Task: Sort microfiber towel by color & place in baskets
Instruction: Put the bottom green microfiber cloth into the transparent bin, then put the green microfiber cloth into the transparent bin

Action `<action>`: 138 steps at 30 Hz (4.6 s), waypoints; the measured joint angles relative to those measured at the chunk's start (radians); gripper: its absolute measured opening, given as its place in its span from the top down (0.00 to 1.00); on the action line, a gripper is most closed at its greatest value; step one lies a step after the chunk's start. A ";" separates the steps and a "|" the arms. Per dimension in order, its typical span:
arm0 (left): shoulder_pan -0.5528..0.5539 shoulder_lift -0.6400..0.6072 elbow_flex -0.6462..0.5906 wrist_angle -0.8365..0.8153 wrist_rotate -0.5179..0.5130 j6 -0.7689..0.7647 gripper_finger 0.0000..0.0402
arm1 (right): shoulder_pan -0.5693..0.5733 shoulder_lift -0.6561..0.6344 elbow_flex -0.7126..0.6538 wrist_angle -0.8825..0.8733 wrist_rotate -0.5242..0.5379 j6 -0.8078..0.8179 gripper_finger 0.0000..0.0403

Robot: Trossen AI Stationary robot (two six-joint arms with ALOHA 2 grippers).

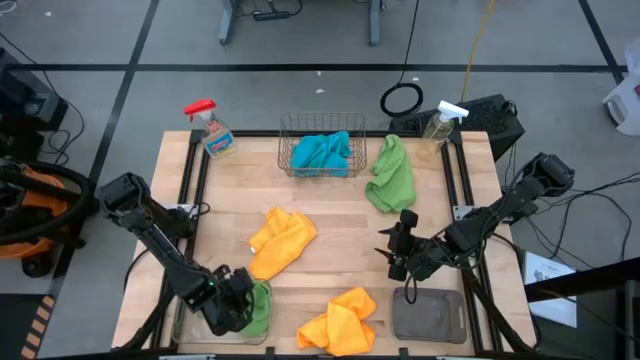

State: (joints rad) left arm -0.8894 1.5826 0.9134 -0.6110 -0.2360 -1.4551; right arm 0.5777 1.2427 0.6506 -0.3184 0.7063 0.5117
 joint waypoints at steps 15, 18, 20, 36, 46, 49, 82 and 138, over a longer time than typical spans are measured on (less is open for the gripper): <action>-0.002 -0.003 0.190 -0.190 0.039 0.002 0.48 | -0.022 -0.003 0.000 -0.018 0.077 -0.059 0.45; -0.002 -0.003 0.222 -0.224 0.066 0.002 0.47 | -0.061 -0.014 0.000 -0.077 0.078 -0.073 0.45; -0.002 -0.003 0.240 -0.216 0.072 0.013 0.47 | -0.099 -0.019 -0.001 -0.149 0.081 -0.087 0.45; 0.069 -0.003 0.334 -0.210 -0.104 0.321 0.47 | -0.677 -0.023 -0.001 -0.198 -0.330 -0.435 0.45; 0.119 -0.003 0.336 -0.206 -0.492 0.477 0.47 | -0.968 -0.023 -0.001 -0.178 -0.490 -0.540 0.45; 0.145 -0.003 0.336 -0.206 -0.533 0.478 0.47 | -1.041 -0.015 -0.001 -0.177 -0.508 -0.568 0.45; 0.223 0.109 0.335 0.032 -0.604 0.736 0.47 | -1.112 0.257 0.000 -0.004 -0.397 -0.984 0.62; 0.387 0.108 0.334 0.498 -0.645 1.128 0.47 | -0.411 -0.199 0.000 0.315 -0.552 -0.540 1.00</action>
State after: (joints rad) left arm -0.5022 1.6909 1.2476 -0.1128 -0.8814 -0.3270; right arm 0.1665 1.0439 0.6510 -0.0037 0.1543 -0.0281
